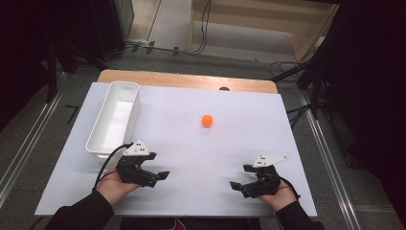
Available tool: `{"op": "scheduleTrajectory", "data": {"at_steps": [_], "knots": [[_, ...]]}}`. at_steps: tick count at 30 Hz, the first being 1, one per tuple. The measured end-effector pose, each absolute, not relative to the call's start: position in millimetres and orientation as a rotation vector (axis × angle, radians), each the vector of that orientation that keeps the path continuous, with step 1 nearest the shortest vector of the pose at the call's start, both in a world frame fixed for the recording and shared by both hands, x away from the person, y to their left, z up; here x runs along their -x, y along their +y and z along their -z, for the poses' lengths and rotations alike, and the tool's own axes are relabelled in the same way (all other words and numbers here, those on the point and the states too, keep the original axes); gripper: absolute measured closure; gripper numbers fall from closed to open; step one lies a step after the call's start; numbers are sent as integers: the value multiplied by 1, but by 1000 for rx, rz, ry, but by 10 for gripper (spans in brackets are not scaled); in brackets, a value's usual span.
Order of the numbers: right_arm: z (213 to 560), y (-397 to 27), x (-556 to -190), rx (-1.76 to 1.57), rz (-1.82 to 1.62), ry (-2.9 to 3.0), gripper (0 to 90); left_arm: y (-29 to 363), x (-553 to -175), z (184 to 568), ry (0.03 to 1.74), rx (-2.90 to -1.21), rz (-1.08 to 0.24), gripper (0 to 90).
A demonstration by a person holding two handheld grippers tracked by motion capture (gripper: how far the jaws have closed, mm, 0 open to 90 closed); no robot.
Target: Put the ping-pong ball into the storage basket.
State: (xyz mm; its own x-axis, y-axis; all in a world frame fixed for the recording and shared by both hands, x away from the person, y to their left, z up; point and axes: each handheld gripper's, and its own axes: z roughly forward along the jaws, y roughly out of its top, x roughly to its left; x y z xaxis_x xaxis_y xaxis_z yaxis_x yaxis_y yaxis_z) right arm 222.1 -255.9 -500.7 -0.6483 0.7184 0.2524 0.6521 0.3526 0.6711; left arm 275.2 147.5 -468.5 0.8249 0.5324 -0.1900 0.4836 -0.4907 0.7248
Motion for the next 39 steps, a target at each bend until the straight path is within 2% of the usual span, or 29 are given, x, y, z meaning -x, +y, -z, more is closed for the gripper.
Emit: {"op": "scheduleTrajectory", "data": {"at_steps": [24, 39], "knots": [[501, -256, -223, -1282, -1186, 2505, 95, 124, -288, 468, 742, -2181, -129, 131], [500, -257, -222, -1281, -1188, 2502, 94, 112, -307, 464, 751, -2170, -104, 131]]}}
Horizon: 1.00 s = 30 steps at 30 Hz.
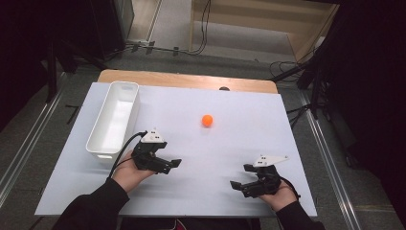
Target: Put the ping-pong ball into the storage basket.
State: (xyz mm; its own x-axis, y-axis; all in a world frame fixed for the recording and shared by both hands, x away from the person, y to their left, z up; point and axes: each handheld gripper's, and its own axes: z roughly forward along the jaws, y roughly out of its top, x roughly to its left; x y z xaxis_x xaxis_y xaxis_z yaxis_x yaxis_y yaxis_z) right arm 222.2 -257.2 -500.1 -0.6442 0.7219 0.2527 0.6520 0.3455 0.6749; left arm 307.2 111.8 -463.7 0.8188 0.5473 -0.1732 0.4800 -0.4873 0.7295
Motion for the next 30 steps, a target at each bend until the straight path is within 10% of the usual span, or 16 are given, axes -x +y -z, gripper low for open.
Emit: {"op": "scheduleTrajectory", "data": {"at_steps": [30], "knots": [[500, -257, -222, -1275, -1189, 2512, 94, 80, -333, 459, 774, -2183, -176, 133]]}}
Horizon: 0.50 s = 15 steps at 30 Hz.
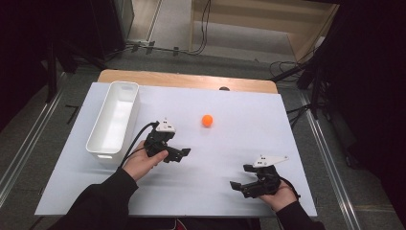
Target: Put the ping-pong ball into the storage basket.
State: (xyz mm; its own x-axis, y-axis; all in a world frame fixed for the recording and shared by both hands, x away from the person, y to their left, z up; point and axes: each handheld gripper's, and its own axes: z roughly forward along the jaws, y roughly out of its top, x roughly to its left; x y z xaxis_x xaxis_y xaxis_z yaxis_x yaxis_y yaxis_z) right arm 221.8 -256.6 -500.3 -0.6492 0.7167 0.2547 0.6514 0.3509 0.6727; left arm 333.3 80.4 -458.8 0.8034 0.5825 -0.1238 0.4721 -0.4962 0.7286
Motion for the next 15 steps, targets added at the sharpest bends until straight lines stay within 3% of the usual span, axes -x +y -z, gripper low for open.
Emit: {"op": "scheduleTrajectory", "data": {"at_steps": [15], "knots": [[500, -257, -222, -1273, -1199, 2504, 95, 62, -347, 456, 755, -2175, -185, 135]]}}
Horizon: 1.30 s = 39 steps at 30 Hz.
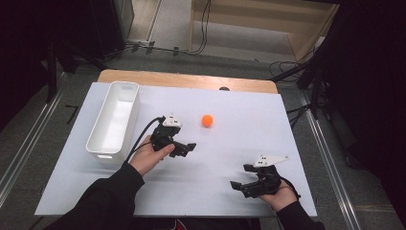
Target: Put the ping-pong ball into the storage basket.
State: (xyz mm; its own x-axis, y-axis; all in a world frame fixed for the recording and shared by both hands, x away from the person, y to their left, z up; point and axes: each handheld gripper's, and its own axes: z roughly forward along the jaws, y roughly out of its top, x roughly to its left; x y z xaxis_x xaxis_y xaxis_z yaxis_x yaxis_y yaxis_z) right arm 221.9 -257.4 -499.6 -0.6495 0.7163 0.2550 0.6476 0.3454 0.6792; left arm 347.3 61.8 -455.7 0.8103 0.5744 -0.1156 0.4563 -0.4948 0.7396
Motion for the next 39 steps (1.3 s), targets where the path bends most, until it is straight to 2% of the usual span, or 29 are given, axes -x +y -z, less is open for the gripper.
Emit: {"op": "scheduleTrajectory", "data": {"at_steps": [39], "knots": [[498, -259, -221, -1269, -1211, 2492, 95, 20, -385, 462, 716, -2187, -162, 138]]}}
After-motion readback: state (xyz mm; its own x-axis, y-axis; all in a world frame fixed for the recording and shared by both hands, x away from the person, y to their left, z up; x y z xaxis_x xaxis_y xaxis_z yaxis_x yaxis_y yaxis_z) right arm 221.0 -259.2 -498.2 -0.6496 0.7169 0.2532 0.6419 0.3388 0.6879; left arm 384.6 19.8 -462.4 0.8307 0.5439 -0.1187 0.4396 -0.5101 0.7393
